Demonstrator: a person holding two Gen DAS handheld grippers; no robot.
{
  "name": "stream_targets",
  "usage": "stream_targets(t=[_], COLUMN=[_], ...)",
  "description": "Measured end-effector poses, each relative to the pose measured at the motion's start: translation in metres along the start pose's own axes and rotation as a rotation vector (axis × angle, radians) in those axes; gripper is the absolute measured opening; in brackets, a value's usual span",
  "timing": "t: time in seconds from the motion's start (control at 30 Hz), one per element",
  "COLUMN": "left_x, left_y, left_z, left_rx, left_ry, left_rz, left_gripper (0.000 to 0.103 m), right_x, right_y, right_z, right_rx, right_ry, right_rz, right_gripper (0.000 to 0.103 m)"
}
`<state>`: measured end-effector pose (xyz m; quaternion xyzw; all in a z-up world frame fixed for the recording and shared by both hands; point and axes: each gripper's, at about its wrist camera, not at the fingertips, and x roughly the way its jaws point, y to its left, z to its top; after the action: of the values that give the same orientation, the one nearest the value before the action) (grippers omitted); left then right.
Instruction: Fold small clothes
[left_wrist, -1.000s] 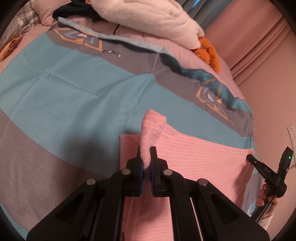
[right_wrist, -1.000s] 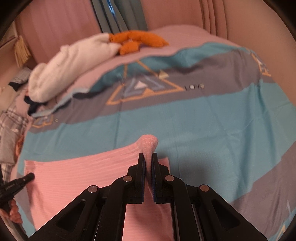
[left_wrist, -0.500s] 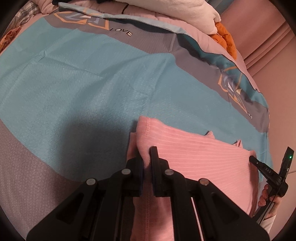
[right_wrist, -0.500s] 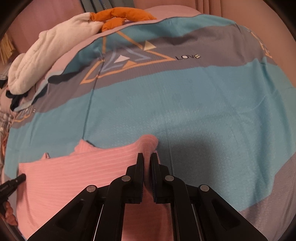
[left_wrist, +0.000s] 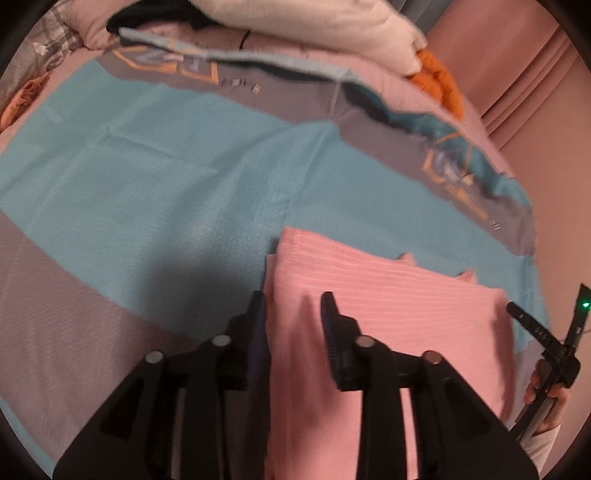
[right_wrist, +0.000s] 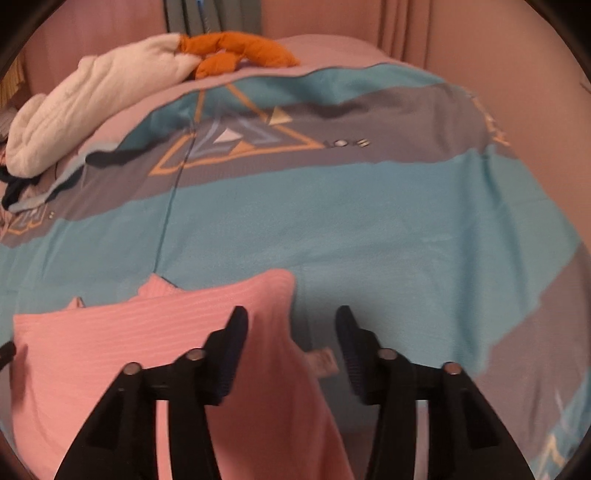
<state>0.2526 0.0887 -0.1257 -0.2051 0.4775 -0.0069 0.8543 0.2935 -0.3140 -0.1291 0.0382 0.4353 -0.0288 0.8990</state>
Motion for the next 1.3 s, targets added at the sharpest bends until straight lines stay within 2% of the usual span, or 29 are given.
stream_targets(t=[0.07, 0.1, 0.17, 0.27, 0.4, 0.47, 0.57, 0.77, 0.87, 1.0, 1.07, 1.2, 1.23, 1.27, 1.3], left_x=[-0.02, -0.034, -0.05, -0.065, -0.072, -0.073, -0.072, -0.063, -0.057, -0.048, -0.045, -0.036, -0.033, -0.029, -0.024], left_y=[0.0, 0.0, -0.002, -0.002, -0.003, -0.002, 0.001, 0.01, 0.014, 0.017, 0.013, 0.009, 0.009, 0.008, 0.007], left_z=[-0.006, -0.012, -0.023, -0.042, -0.07, -0.083, -0.103, -0.128, -0.136, -0.143, -0.144, -0.139, -0.138, -0.136, -0.134], left_rx=[-0.008, -0.01, -0.005, -0.013, -0.025, -0.022, -0.027, -0.07, -0.102, -0.151, -0.143, -0.154, -0.164, -0.172, -0.179], left_ry=[-0.032, -0.055, -0.072, -0.074, -0.057, -0.046, -0.028, 0.021, 0.047, 0.071, 0.061, 0.057, 0.056, 0.058, 0.058], left_rz=[-0.023, -0.035, -0.05, -0.065, -0.072, -0.057, -0.042, -0.06, -0.092, -0.134, -0.143, -0.173, -0.188, -0.197, -0.203], left_gripper=[0.056, 0.059, 0.068, 0.07, 0.073, 0.075, 0.075, 0.074, 0.073, 0.07, 0.066, 0.059, 0.052, 0.046, 0.044], right_x=[-0.018, -0.029, -0.05, -0.072, -0.093, -0.1, -0.103, -0.098, -0.094, -0.083, -0.077, -0.06, -0.058, -0.054, -0.051], right_y=[-0.006, -0.01, -0.015, -0.02, -0.026, -0.027, -0.031, -0.051, -0.061, -0.066, -0.066, -0.063, -0.064, -0.065, -0.065], right_z=[-0.003, -0.007, -0.015, -0.029, -0.053, -0.067, -0.089, -0.13, -0.146, -0.161, -0.165, -0.161, -0.16, -0.156, -0.156], right_rx=[0.019, 0.028, 0.04, 0.041, 0.072, 0.082, 0.1, 0.207, 0.247, 0.299, 0.32, 0.356, 0.37, 0.392, 0.403], right_ry=[-0.027, -0.042, -0.073, -0.102, -0.121, -0.132, -0.129, -0.063, -0.022, 0.029, 0.05, 0.051, 0.045, 0.042, 0.04], right_rz=[0.02, 0.036, 0.047, 0.043, 0.13, 0.137, 0.13, 0.186, 0.196, 0.265, 0.295, 0.366, 0.378, 0.391, 0.406], right_gripper=[0.06, 0.067, 0.071, 0.071, 0.075, 0.076, 0.076, 0.076, 0.076, 0.076, 0.075, 0.065, 0.058, 0.057, 0.055])
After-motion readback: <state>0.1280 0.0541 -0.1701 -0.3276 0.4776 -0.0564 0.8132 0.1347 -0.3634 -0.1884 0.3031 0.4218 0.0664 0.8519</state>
